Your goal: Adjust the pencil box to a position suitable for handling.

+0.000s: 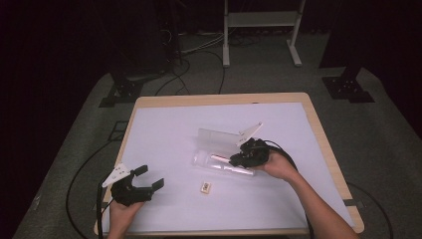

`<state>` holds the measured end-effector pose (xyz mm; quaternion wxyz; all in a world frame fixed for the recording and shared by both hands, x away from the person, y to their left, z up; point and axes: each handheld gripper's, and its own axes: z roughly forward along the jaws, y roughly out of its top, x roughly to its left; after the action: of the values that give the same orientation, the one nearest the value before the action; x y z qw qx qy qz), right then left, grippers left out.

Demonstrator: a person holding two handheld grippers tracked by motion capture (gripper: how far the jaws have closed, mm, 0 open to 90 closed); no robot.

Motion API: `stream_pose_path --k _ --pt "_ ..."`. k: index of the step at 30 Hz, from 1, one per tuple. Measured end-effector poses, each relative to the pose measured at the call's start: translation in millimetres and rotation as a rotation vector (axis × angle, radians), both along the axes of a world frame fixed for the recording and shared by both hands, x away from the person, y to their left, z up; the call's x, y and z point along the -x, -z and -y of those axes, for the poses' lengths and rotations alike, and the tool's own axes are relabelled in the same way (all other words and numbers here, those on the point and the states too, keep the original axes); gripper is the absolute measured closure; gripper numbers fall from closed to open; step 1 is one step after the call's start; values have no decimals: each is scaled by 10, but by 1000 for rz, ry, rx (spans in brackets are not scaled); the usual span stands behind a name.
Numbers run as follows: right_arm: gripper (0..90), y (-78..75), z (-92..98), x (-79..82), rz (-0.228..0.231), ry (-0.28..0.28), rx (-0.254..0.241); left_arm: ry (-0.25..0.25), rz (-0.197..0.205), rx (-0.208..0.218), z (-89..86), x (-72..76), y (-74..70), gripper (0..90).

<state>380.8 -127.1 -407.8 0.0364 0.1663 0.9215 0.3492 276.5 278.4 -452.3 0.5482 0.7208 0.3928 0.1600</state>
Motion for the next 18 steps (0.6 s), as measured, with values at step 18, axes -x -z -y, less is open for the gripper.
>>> stream_pose_path --k 18 --pt "778 161 -69 -119 -18 5 32 1 0 1 -1 -3 1 73"
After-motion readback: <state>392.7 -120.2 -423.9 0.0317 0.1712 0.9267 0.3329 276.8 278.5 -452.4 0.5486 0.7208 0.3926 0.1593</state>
